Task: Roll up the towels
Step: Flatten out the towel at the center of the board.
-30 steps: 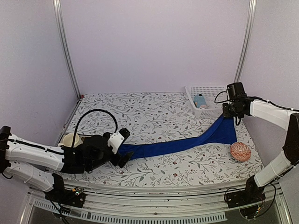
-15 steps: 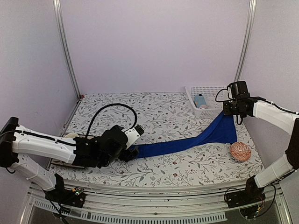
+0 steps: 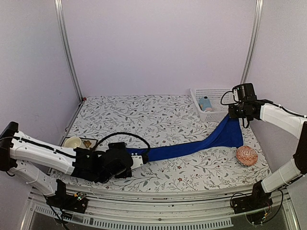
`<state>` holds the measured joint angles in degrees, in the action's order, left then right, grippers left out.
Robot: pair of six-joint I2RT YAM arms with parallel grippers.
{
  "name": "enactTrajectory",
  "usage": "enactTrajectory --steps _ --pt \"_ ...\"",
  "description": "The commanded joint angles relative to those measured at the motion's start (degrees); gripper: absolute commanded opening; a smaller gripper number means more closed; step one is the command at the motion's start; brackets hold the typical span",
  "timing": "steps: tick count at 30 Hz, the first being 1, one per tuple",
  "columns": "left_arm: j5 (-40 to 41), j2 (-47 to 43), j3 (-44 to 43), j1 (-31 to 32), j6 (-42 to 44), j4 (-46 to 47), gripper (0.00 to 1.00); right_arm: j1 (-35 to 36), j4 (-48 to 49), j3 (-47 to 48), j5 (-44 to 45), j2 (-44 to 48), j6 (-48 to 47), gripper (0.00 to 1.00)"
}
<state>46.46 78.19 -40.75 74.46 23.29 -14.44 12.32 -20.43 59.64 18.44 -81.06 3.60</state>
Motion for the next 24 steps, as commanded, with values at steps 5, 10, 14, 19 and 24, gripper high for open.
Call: enactTrajectory --steps 5,10,14,19,24 --pt "-5.1 -7.14 5.13 1.74 9.68 -0.65 0.96 0.17 1.17 -0.59 -1.38 1.43 -0.26 0.04" --pt "-8.85 -4.44 4.86 0.62 12.9 -0.57 0.94 0.27 1.25 -0.67 -1.47 1.48 -0.29 0.04" --pt "-12.67 -2.61 3.79 -1.95 15.03 -0.5 0.9 0.25 1.26 -0.74 -1.71 1.43 -0.26 0.04" --pt "-15.13 1.33 2.37 -4.75 17.82 1.62 0.79 0.25 1.25 -0.92 -1.99 1.53 -0.34 0.04" --pt "-16.58 5.03 0.86 -7.39 19.29 3.41 0.65 0.25 1.38 -0.95 -2.09 1.44 -0.41 0.04"
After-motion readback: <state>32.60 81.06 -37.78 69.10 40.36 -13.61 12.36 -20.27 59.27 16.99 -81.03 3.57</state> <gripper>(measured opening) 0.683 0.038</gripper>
